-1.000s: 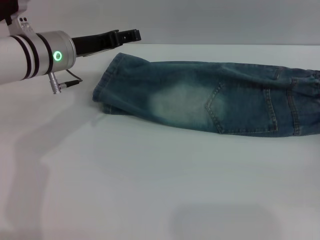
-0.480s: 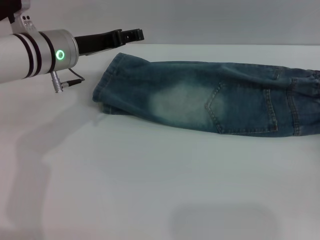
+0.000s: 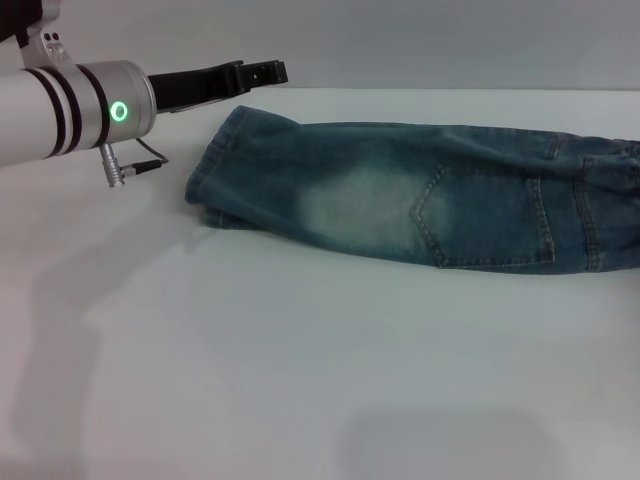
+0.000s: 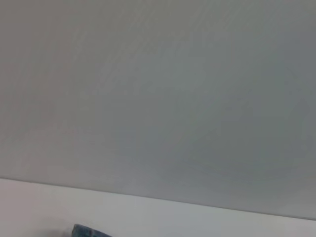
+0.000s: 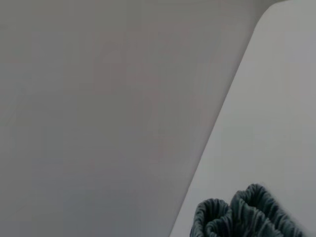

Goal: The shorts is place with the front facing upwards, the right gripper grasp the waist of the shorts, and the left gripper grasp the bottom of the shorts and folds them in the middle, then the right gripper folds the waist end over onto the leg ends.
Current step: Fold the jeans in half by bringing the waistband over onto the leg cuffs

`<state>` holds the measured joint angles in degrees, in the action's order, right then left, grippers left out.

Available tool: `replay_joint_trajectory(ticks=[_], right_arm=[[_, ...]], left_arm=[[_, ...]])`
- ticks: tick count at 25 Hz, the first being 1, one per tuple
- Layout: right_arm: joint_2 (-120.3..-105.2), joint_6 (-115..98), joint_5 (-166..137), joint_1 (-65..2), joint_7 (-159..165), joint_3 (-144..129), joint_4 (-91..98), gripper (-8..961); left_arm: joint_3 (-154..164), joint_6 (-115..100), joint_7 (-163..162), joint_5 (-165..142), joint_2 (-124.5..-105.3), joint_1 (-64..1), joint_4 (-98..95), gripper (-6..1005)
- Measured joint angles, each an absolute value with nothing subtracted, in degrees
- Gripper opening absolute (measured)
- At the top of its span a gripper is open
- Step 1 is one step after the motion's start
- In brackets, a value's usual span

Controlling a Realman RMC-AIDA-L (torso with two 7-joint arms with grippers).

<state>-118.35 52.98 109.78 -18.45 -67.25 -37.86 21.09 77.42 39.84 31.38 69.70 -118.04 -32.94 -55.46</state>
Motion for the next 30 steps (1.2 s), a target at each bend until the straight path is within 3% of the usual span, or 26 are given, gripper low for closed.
replay_joint_trajectory(ticks=[30], right_arm=[[-117.24, 49.0, 109.3, -21.3, -65.8, -38.0, 18.4, 607]], left_arm=[[77.0, 39.9, 32.2, 69.8, -118.03, -33.0, -55.4, 866]])
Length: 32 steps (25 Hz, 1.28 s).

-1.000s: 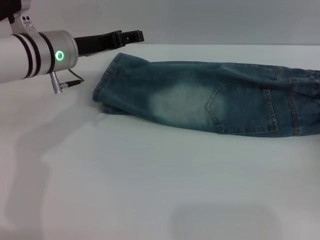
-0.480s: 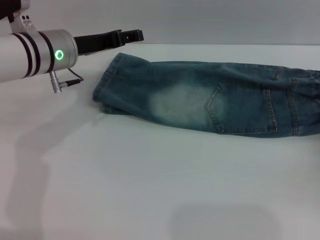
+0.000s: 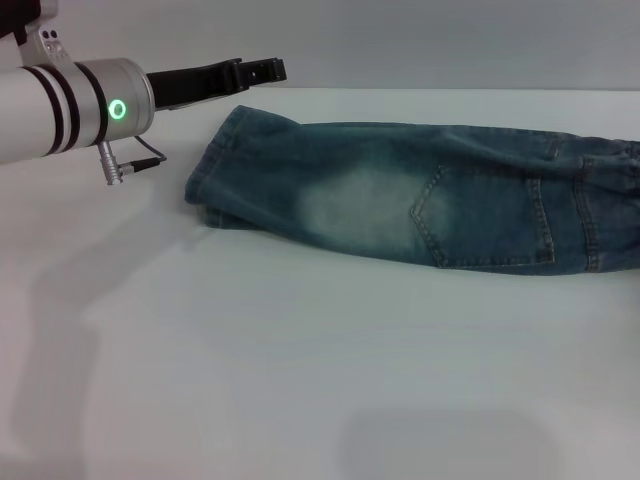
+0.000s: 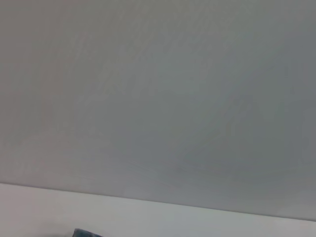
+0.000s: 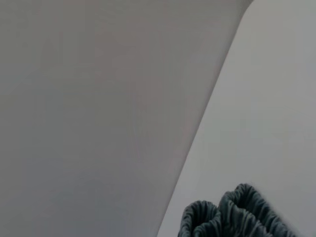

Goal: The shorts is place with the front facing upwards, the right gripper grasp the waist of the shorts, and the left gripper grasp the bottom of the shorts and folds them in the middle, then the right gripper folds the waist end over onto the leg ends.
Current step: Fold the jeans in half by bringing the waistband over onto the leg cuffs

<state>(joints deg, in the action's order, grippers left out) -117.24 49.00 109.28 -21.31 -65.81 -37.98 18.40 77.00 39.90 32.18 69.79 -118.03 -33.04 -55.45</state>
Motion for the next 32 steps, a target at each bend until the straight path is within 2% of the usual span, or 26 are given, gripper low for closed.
replay_joint_trajectory(ticks=[6, 20, 32], right_arm=[[-116.48, 48.5, 108.4, -22.1, -64.8, -38.1, 18.4, 606], [-116.28, 47.7, 106.8, -23.2, -63.2, -38.8, 17.3, 601], [-116.79, 47.8, 106.6, -23.2, -63.9, -39.6, 19.2, 182]], left_arm=[[76.9, 39.8, 32.3, 69.8, -117.98, -33.0, -55.4, 865], [76.7, 39.6, 32.9, 69.8, -117.87, -33.2, -55.4, 865], [75.7, 38.9, 33.8, 69.8, -117.85, -33.8, -54.5, 865]])
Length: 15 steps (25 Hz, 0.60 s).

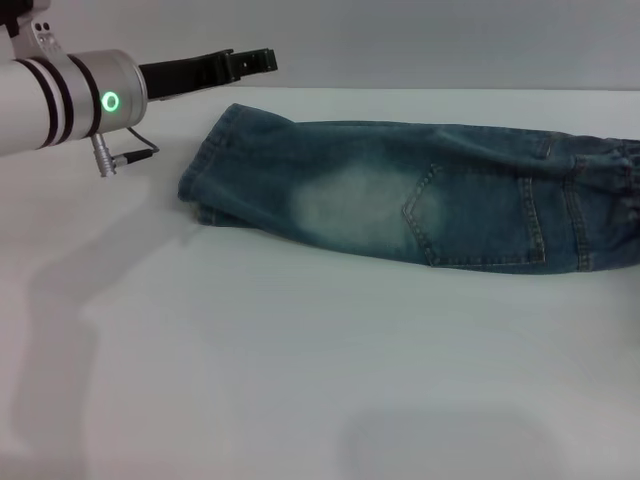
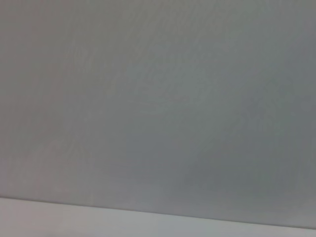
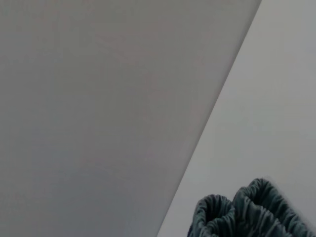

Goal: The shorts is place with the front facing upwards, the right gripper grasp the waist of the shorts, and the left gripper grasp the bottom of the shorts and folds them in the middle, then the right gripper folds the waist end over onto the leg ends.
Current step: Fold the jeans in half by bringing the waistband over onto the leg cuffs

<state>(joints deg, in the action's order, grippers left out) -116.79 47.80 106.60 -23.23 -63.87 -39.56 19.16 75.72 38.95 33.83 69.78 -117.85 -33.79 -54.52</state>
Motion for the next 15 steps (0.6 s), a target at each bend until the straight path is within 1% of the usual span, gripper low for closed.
replay_joint_trajectory(ticks=[7, 11, 15], right_arm=[[-116.86, 47.5, 106.6, -23.1, -64.1, -39.5, 19.3, 3], [-117.28, 48.3, 106.5, -22.4, -64.1, -39.5, 20.6, 3], [-118.47, 51.2, 106.5, -21.2, -63.8, -39.7, 24.7, 3]], left_arm=[[75.1, 38.9, 34.6, 69.8, -117.91, -33.9, -54.2, 865], [75.1, 38.8, 35.7, 69.8, -118.05, -33.9, -54.0, 865], [75.7, 38.1, 37.1, 69.9, -118.30, -33.7, -53.7, 865]])
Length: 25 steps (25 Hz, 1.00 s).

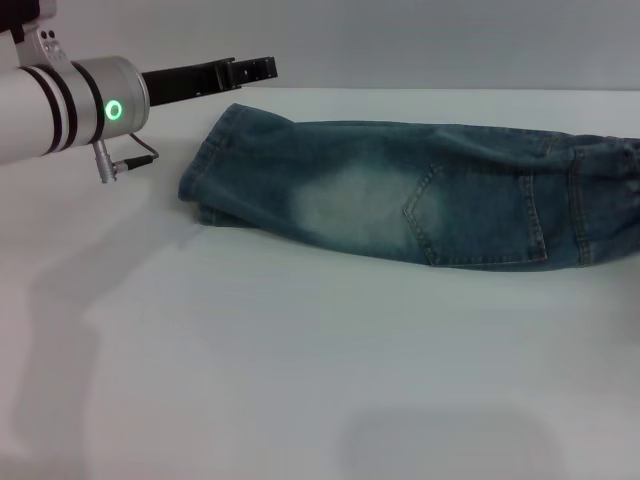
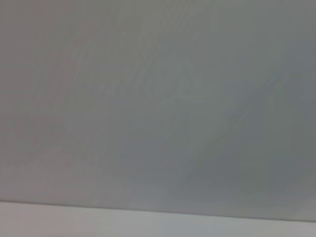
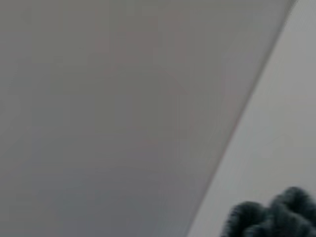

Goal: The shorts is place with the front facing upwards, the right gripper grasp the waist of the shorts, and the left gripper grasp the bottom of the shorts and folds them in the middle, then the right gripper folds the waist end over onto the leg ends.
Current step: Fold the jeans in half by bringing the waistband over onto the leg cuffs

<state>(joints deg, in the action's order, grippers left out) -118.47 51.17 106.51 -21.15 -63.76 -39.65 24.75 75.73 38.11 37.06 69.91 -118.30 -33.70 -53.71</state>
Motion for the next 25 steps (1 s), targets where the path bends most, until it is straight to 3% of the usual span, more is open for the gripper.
replay_joint_trajectory(ticks=[25], right_arm=[[-118.54, 55.0, 106.3, -23.5, -54.4, -48.6, 37.0, 3]], left_arm=[[84.1, 35.5, 49.8, 85.7, -118.55, -31.4, -49.3, 864]])
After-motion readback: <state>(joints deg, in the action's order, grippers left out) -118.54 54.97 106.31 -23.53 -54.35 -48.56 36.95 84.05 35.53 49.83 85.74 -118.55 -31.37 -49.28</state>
